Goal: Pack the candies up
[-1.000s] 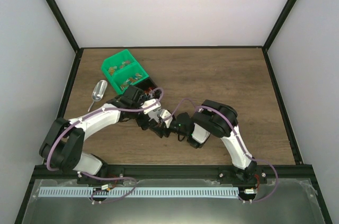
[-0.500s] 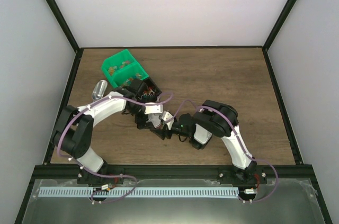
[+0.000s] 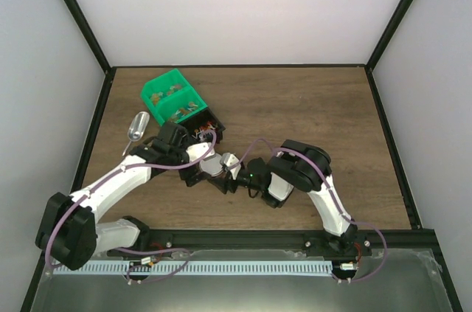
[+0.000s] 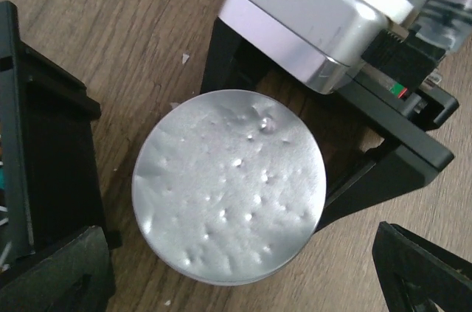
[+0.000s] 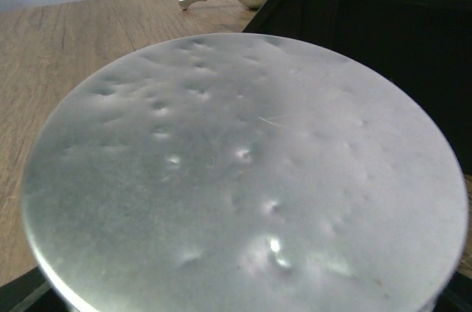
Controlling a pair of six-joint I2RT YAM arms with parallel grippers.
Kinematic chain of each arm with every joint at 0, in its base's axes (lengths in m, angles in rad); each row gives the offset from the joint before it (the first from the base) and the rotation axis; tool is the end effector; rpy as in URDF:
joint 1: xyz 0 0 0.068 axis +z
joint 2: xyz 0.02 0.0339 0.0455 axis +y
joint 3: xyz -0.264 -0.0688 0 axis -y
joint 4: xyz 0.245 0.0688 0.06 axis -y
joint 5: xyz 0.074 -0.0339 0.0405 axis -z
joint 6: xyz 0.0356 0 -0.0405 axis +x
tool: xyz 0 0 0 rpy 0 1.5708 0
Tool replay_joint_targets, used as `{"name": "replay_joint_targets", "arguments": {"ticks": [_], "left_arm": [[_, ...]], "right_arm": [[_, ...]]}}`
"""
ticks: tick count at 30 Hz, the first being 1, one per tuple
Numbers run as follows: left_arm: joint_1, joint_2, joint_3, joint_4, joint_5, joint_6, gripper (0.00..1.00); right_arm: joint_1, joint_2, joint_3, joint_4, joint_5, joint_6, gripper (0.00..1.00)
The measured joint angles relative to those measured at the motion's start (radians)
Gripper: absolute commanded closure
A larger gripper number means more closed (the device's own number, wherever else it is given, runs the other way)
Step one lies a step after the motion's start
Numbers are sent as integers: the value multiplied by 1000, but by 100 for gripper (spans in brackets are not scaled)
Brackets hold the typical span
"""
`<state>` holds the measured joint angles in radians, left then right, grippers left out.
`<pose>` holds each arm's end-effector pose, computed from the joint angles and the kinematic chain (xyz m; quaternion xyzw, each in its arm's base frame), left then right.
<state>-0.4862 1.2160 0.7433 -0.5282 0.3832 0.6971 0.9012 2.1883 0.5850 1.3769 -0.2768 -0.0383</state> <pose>0.1984 -0.1199 0.2128 0.5699 0.7521 -0.1527 0.2937 0.1974 0.2651 0.0576 -0.4274 0.6521 0.3560 0.5151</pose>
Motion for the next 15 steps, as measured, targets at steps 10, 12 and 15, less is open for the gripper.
{"name": "replay_joint_targets", "arguments": {"ticks": [10, 12, 15], "left_arm": [[-79, 80, -29, 151, -72, -180, 0], [-92, 108, -29, 175, -92, -201, 0], [-101, 122, -27, 206, -113, -224, 0]], "right_arm": [[2, 0, 18, -23, 47, 3, 34], [3, 0, 19, -26, 53, 2, 33], [3, 0, 23, -29, 65, 2, 33]]}}
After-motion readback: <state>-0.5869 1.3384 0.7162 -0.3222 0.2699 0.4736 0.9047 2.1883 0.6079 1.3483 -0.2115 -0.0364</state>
